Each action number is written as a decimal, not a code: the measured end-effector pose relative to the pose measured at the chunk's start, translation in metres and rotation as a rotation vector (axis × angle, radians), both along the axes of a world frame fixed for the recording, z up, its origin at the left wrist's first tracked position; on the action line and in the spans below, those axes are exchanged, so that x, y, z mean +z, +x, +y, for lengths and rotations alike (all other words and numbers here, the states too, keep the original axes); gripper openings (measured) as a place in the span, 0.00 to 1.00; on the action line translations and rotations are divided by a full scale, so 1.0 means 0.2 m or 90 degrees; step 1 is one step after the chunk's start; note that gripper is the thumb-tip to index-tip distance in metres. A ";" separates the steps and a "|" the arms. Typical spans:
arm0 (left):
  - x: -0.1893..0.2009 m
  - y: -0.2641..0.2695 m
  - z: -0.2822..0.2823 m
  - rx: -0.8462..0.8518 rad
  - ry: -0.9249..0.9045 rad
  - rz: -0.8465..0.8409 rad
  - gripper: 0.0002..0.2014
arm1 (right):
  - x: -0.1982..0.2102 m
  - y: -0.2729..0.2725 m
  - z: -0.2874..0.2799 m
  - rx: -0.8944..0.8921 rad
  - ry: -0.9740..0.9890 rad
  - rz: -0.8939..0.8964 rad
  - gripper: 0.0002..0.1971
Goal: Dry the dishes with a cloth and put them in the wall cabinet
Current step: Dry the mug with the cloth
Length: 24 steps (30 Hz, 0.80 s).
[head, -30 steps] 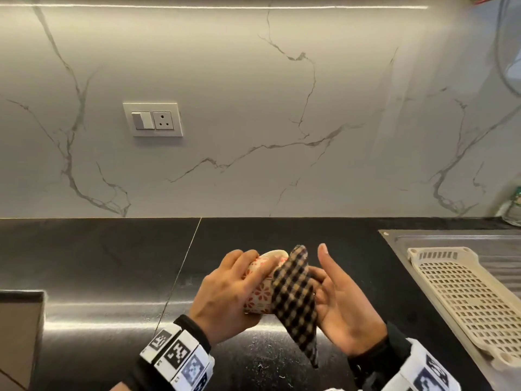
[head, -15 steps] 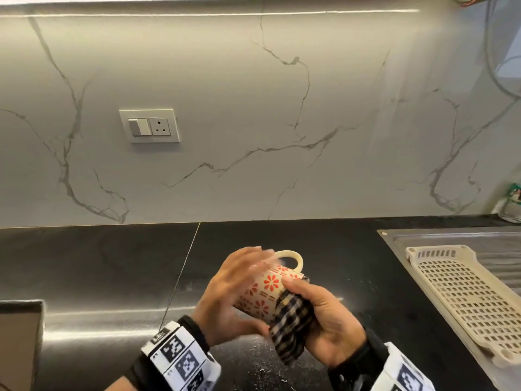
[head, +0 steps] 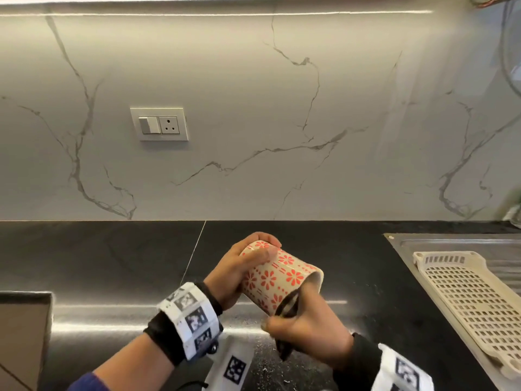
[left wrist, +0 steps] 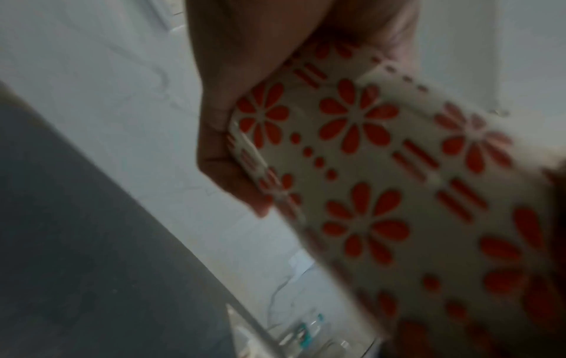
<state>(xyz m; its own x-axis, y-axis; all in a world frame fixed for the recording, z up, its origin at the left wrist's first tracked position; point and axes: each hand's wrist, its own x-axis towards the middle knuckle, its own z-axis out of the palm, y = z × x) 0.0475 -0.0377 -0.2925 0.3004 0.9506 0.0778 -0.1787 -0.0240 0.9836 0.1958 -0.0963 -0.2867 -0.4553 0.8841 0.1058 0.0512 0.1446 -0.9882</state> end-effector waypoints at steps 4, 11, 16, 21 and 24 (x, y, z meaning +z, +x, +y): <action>0.03 0.01 0.01 -0.029 -0.160 0.024 0.23 | -0.02 0.02 0.02 -0.042 0.154 -0.166 0.31; -0.10 0.03 -0.01 -0.023 -0.043 -0.033 0.48 | 0.00 0.12 0.14 0.071 -0.348 0.432 0.28; -0.10 0.02 0.01 -0.032 -0.132 -0.018 0.45 | -0.02 0.06 0.10 0.090 -0.146 0.216 0.31; -0.04 0.01 0.02 -0.057 -0.338 0.131 0.30 | -0.02 0.08 0.09 0.132 0.117 -0.275 0.33; -0.04 -0.01 0.00 -0.094 -0.331 0.101 0.36 | 0.01 0.12 0.11 0.170 -0.049 -0.102 0.31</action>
<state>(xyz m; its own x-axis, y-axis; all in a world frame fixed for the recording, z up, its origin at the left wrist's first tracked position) 0.0446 -0.0370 -0.3010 0.4023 0.7990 -0.4470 0.0076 0.4853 0.8743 0.2190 -0.0751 -0.2850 -0.6776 0.7339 -0.0481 0.1767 0.0989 -0.9793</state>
